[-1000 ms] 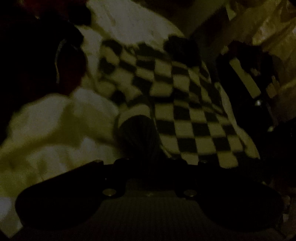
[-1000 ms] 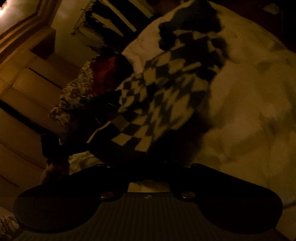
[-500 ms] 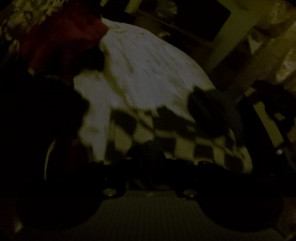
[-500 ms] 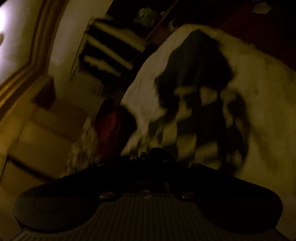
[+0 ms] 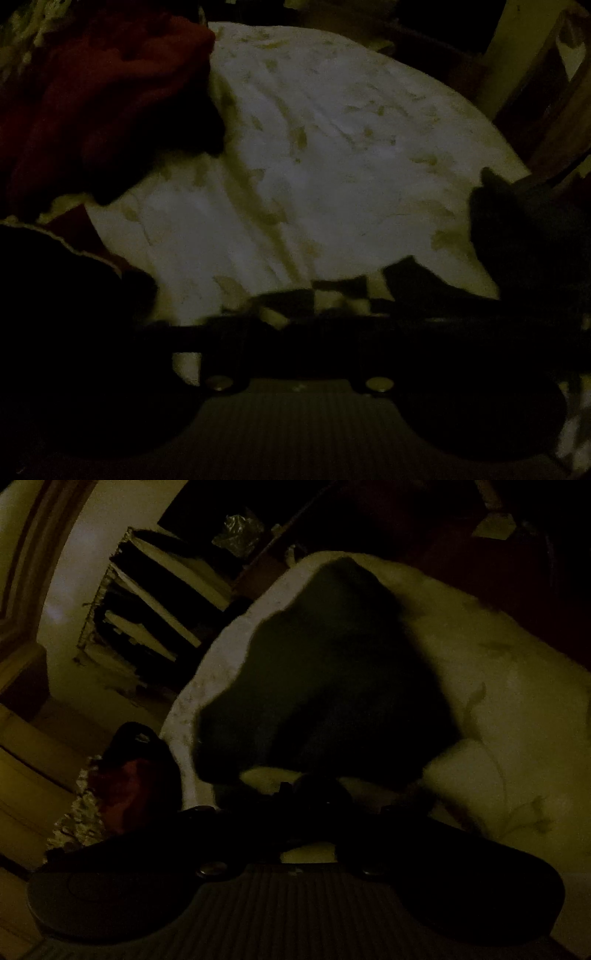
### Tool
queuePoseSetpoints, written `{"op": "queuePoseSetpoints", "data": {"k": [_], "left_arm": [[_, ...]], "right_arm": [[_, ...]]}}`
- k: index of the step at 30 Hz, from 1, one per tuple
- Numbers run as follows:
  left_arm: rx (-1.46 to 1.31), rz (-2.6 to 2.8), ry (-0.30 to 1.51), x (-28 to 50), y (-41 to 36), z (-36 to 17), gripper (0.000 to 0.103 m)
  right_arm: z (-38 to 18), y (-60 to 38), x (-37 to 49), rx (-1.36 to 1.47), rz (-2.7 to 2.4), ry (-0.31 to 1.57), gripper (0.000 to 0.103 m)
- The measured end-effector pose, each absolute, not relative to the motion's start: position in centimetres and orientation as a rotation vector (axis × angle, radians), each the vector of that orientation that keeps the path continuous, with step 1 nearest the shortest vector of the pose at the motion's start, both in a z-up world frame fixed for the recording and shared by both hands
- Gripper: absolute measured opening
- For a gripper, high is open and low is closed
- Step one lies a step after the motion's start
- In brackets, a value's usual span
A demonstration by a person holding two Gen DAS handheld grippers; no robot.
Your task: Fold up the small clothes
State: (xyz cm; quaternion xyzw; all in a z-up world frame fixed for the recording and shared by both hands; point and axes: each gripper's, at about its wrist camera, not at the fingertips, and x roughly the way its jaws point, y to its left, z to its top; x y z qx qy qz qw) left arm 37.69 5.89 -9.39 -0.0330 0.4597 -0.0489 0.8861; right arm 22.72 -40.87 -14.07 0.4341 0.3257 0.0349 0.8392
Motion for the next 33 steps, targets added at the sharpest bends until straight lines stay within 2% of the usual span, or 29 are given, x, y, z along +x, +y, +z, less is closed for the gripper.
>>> {"op": "queuePoseSetpoints", "data": {"k": [1,3,5,7,8,9,15,17,20,22,24,26,29,33], "left_arm": [[-0.048,-0.099,0.942,37.6,5.7,-9.6,0.073],[-0.01,-0.104,0.928,37.1,5.5,-9.9,0.094],[0.007,-0.087,0.918,36.7,5.7,-9.8,0.101],[0.019,-0.082,0.906,35.8,6.2,-9.2,0.101],[0.018,-0.095,0.903,35.0,6.6,-8.9,0.102],[0.015,-0.107,0.905,34.3,7.1,-8.4,0.103],[0.086,-0.219,0.853,27.2,10.0,-5.4,0.103],[0.151,-0.233,0.819,25.2,10.7,-4.6,0.103],[0.172,-0.179,0.764,24.2,11.9,-3.6,0.103],[0.111,-0.152,0.788,24.7,12.5,-3.2,0.102],[0.068,-0.26,0.793,24.0,12.1,-3.0,0.099],[0.152,-0.314,0.799,22.8,10.4,-3.9,0.095],[0.4,-0.337,0.759,20.5,7.5,-6.4,0.088],[0.707,-0.353,0.715,18.1,5.3,-10.3,0.089]], "right_arm": [[-14.3,-40.8,22.6,0.896,0.065,0.687,0.017],[-14.5,-40.7,22.4,0.855,0.066,0.686,0.025],[-14.2,-40.6,22.2,0.813,0.076,0.673,0.036],[-13.3,-39.9,21.8,0.744,0.072,0.651,0.054],[-12.7,-39.7,21.5,0.705,0.066,0.636,0.066],[-11.9,-39.4,21.1,0.658,0.061,0.618,0.073],[-7.6,-37.6,17.2,0.436,0.102,0.528,0.099],[-7.2,-36.9,15.6,0.422,0.149,0.525,0.103],[-6.9,-35.6,13.8,0.363,0.182,0.511,0.103],[-7.0,-34.6,14.3,0.295,0.22,0.521,0.099],[-7.5,-33.8,15.4,0.282,0.242,0.578,0.075],[-8.4,-33.0,16.2,0.295,0.254,0.642,0.066],[-9.6,-31.7,16.5,0.311,0.249,0.662,0.064],[-11.2,-31.3,15.5,0.475,0.288,0.649,0.064]]}}
